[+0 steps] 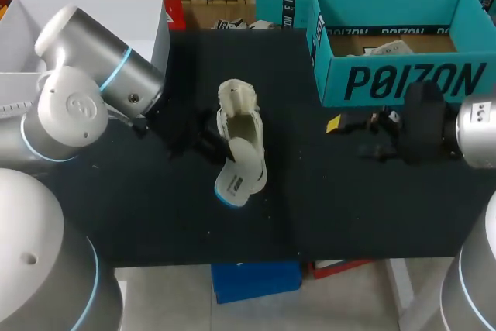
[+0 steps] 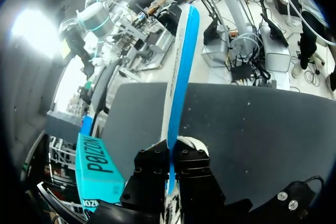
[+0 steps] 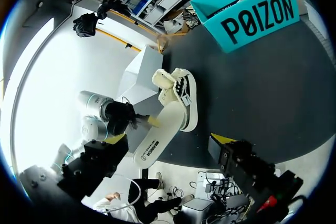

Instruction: Take the shoe out of the shoebox, open the shoe tongue, remove and reinsert the insole, then place the shoe into the shoebox

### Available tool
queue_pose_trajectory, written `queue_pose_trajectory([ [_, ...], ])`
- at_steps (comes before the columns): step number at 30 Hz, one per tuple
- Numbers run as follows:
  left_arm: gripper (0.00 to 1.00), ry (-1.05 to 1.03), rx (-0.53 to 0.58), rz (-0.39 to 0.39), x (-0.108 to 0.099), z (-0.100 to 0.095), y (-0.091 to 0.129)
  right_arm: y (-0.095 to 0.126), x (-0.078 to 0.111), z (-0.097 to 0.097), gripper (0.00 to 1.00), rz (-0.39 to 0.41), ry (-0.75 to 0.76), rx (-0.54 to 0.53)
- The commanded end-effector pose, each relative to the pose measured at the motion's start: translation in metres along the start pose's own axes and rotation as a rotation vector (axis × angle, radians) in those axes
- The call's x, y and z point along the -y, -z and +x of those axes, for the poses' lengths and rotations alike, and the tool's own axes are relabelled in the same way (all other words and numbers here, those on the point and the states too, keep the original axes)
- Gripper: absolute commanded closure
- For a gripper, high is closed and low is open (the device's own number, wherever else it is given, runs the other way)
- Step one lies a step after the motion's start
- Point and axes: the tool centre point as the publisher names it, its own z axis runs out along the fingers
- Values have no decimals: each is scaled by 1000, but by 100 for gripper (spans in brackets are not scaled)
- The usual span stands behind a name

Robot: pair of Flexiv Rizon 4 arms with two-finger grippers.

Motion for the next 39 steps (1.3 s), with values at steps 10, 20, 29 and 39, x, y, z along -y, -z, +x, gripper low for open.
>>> queue_pose_trajectory([
  [10, 100, -25, -65, -43, -30, -10, -6, 0, 0, 0, 0, 1, 0, 0],
  [20, 100, -24, -69, -62, -41, -7, -12, 0, 0, 0, 0, 1, 0, 0],
  [29, 100, -36, -49, -117, -53, -9, -11, 0, 0, 0, 0, 1, 0, 0],
  [39, 75, -42, -45, -157, -57, -11, -14, 0, 0, 0, 0, 1, 0, 0],
])
